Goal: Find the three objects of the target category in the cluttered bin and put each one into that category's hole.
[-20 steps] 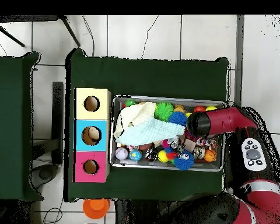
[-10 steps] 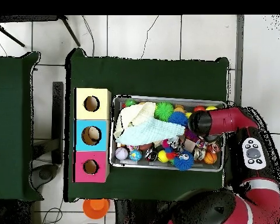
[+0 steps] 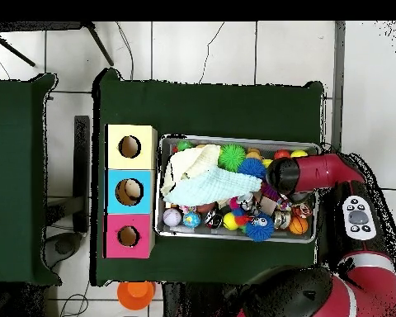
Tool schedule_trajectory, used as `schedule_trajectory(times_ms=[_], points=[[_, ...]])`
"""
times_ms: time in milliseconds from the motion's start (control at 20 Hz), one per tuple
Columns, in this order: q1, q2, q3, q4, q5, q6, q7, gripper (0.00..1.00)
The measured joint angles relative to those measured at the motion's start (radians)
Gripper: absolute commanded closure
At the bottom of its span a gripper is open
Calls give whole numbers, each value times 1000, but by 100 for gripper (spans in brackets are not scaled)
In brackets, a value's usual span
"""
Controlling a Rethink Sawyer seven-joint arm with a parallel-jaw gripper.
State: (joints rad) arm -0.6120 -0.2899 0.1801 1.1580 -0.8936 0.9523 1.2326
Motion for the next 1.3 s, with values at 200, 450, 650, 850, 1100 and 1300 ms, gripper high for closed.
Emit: schedule_trajectory(times_ms=[200,450,650,850,1100,1300], points=[[-3,0,-1,0,13,0,0,0],[-6,0,-2,0,25,0,0,0],[-7,3,-2,1,28,0,0,100],[-7,6,-2,0,28,0,0,100],[-7,6,-2,0,28,0,0,100],[-8,5,-1,1,29,0,0,100]])
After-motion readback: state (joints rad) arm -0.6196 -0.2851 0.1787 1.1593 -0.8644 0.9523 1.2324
